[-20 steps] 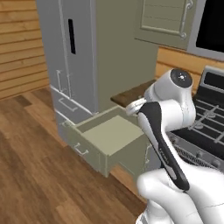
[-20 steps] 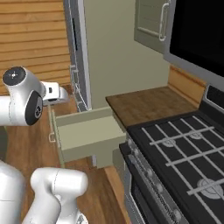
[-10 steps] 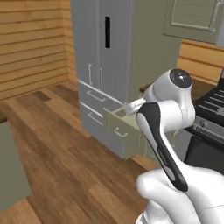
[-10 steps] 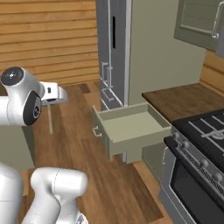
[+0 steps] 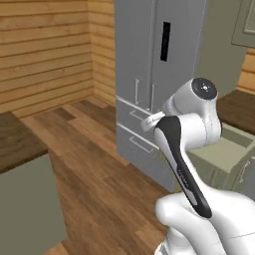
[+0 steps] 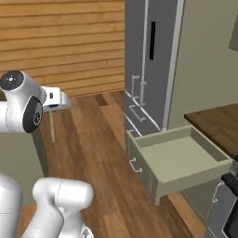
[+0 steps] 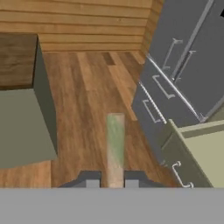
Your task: Take a straw from the drawer in front and place it inside the glass cup on the dining counter.
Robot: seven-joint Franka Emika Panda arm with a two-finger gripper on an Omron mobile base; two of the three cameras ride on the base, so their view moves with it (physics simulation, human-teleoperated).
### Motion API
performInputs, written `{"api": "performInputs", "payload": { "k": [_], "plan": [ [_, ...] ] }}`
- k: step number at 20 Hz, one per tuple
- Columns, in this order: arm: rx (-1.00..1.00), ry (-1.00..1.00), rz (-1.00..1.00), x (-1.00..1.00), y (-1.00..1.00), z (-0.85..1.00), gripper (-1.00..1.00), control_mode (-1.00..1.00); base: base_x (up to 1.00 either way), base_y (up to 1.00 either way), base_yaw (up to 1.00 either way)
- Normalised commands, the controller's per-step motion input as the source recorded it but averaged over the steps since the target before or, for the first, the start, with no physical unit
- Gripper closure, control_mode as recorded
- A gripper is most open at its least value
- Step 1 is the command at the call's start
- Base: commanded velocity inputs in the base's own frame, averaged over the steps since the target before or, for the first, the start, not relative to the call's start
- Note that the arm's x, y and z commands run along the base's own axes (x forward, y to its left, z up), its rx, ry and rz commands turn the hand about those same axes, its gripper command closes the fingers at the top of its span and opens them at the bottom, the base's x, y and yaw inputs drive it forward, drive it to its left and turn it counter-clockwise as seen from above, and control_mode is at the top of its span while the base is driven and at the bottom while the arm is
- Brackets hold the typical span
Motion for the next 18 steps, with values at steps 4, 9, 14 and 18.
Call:
{"api": "performInputs", "payload": {
  "k": [4,9,14,18],
  "plan": [
    [0.0,0.0,0.0,0.0,0.0,0.0,1.0,1.0,1.0,0.67,0.03],
    [0.0,0.0,0.0,0.0,0.0,0.0,1.0,1.0,1.0,0.47,0.04],
    [0.0,0.0,0.0,0.0,0.0,0.0,1.0,1.0,1.0,0.22,0.03],
    [0.0,0.0,0.0,0.0,0.0,0.0,1.0,1.0,1.0,0.0,0.03]
  ]
}}
